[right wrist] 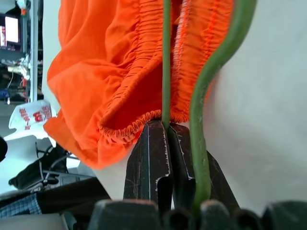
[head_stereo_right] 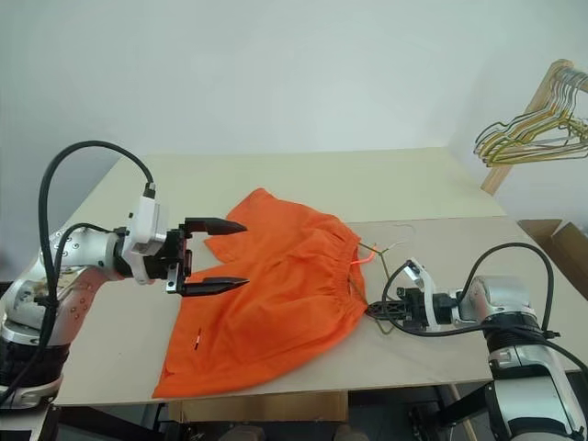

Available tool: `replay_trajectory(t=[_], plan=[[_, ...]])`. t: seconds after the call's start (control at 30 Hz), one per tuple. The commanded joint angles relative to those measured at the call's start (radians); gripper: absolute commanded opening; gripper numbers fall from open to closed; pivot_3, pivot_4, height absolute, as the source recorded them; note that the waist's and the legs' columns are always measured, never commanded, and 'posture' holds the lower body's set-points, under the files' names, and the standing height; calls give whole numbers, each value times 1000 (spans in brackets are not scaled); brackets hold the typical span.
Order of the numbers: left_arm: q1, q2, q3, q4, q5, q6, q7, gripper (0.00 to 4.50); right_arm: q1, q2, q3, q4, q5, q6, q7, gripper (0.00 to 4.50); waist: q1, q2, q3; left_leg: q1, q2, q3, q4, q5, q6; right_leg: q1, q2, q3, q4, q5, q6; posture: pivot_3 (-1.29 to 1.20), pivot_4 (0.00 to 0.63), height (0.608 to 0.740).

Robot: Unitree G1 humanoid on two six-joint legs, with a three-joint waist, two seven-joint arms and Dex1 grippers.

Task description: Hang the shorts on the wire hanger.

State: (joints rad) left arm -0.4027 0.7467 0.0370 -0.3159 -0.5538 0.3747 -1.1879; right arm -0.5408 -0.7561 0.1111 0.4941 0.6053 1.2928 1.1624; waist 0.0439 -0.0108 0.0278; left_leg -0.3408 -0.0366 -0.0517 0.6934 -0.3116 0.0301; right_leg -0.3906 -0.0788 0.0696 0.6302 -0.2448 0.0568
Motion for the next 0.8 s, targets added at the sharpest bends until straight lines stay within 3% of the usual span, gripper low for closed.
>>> replay_trajectory(t=[0.03,0.17,0.37,0.8], plan=[[-1,12,33,-27,-17,-12,8,4471,40,-62,23,-126,33,13,77,0,4,0,0,0,0,0,0,0,0,0,0,0,0,0,0,144,0,740],[9,4,28,-31,-18,-18,7,4471,56,-148,50,-225,58,22,166,0,9,1,0,-3,0,0,1,0,0,-2,-1,0,0,0,0,133,0,740],[10,-5,22,-30,-9,-29,11,4471,114,-193,129,-317,55,27,197,0,8,0,0,-2,0,0,0,0,0,-2,1,-1,0,0,0,141,0,740],[-2,4,16,-26,-7,-24,-3,4471,-87,49,-8,40,-42,-27,-58,0,5,-1,0,-7,-1,-1,0,3,-5,-9,0,-1,1,1,-1,136,0,740]])
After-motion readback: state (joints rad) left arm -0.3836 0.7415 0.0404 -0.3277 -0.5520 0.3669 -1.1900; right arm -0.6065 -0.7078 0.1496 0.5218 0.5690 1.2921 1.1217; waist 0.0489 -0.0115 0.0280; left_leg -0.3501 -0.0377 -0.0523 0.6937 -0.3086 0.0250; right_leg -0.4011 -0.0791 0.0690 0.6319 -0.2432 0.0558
